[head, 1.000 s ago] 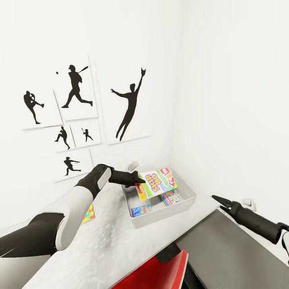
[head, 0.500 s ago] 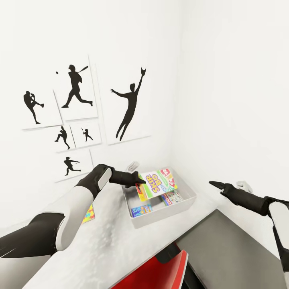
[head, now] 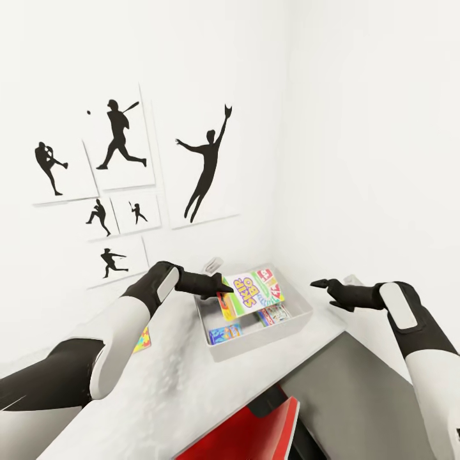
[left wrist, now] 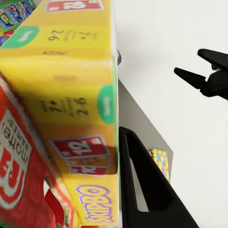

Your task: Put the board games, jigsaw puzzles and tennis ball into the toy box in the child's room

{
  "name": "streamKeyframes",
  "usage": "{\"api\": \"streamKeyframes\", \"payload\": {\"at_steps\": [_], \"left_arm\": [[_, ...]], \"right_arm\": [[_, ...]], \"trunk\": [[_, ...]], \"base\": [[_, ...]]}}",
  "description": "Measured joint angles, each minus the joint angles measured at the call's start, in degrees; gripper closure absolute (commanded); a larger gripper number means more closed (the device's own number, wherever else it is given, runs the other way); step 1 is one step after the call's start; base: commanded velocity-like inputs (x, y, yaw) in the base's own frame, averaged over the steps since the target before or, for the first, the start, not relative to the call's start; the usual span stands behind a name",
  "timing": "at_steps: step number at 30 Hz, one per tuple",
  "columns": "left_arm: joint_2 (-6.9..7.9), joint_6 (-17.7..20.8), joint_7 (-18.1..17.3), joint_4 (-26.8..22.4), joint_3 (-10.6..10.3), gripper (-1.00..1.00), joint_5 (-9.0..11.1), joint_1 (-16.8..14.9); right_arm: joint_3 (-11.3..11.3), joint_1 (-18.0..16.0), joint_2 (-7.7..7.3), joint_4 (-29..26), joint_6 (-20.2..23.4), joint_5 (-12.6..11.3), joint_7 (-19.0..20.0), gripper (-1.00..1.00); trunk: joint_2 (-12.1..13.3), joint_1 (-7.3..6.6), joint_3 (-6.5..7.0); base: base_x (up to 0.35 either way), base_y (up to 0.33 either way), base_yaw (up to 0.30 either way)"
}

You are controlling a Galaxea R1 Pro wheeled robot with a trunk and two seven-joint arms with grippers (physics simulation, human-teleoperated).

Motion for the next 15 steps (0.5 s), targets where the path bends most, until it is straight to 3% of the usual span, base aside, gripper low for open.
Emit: {"api": "streamKeyframes", "payload": {"at_steps": [6,15], "left_arm": [[-0.01,0.1,0.0,0.0,0.0,1.00,0.0,0.0],[-0.05,0.0,0.3,0.0,0.0,1.00,0.0,0.0]], "right_arm": [[0.1,0.2,-1.21,0.2,0.0,-0.2,0.0,-1.00],[0.0,0.7,-1.57,0.3,0.0,-0.3,0.0,-1.00]], "trunk": [[0.0,0.00,-0.44],[0.0,0.00,-1.27]], "base": [[0.000,0.000,0.000],[0.000,0.000,0.000]]}}
